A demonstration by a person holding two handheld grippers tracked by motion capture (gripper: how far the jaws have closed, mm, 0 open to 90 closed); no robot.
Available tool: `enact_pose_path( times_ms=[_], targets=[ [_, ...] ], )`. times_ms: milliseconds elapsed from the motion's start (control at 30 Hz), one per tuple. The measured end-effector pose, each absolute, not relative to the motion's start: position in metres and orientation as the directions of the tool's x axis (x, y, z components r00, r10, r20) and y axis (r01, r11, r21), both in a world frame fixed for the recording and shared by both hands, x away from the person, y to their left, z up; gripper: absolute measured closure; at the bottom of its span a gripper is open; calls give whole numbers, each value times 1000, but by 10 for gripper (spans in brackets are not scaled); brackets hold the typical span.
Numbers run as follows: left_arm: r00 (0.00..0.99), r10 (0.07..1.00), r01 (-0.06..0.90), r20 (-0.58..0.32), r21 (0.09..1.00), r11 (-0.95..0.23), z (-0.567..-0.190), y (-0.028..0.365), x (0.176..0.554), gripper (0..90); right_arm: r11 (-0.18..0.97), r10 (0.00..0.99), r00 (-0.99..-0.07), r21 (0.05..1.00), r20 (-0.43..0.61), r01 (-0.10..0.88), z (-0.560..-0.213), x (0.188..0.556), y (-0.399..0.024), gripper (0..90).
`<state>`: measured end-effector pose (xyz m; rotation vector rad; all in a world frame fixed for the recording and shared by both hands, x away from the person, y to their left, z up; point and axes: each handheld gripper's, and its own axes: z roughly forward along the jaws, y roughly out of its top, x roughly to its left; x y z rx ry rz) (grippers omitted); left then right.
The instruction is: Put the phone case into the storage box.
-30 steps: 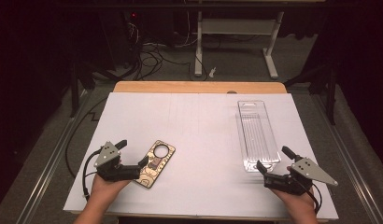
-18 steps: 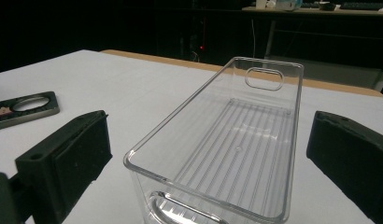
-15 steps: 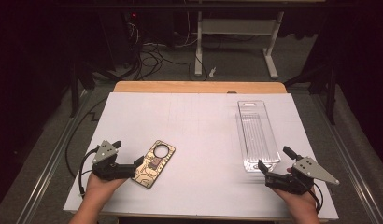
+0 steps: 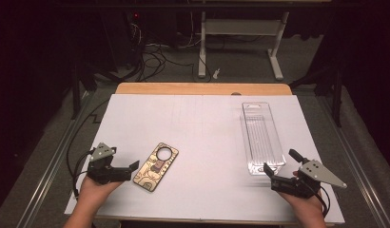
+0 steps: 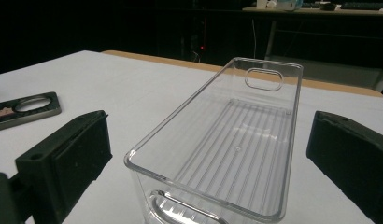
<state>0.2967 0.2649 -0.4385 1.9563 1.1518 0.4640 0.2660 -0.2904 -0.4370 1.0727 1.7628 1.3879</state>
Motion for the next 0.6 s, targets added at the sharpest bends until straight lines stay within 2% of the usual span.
enact_pose_path(
  times_ms=[600],
  targets=[
    [489,865,672,-116,682,-289,-444,266,298,8,105,892,-451,968,9,227,-438,267,-294,4]
  ],
)
